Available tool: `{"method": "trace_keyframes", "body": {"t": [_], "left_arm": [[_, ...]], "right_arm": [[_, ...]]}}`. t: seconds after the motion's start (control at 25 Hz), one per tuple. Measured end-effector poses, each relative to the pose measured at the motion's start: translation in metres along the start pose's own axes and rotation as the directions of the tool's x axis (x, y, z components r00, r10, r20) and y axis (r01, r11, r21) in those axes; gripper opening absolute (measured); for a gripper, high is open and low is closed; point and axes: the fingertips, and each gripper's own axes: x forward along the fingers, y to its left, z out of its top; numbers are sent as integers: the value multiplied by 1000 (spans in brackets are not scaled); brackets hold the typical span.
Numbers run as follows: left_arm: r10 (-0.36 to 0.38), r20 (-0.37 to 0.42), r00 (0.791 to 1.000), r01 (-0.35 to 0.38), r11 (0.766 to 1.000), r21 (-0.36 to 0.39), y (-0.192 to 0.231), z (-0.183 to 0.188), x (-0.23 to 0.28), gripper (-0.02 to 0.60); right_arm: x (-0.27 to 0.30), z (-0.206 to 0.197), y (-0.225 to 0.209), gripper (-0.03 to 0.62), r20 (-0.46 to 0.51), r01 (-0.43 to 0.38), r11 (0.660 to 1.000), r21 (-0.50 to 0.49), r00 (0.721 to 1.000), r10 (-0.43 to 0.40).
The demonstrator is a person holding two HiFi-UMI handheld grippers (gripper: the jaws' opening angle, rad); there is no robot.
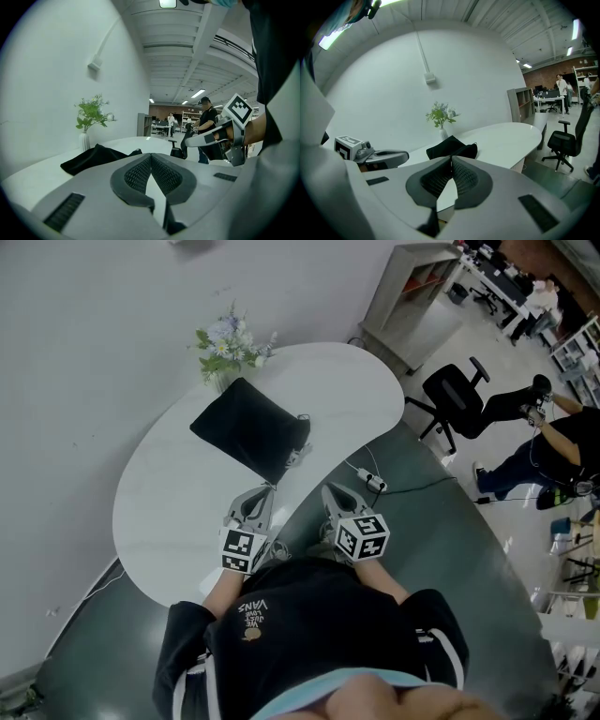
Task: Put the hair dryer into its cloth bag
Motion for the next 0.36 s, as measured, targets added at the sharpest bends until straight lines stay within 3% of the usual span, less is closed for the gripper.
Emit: {"method": "trace_keyframes", "body": {"t": [0.36], "left_arm": [[11, 0, 1000, -11, 1000, -9, 3, -2, 1, 19]], "right_arm": [[4, -2, 0, 46, -5, -8, 1000, -12, 1000, 8]]}}
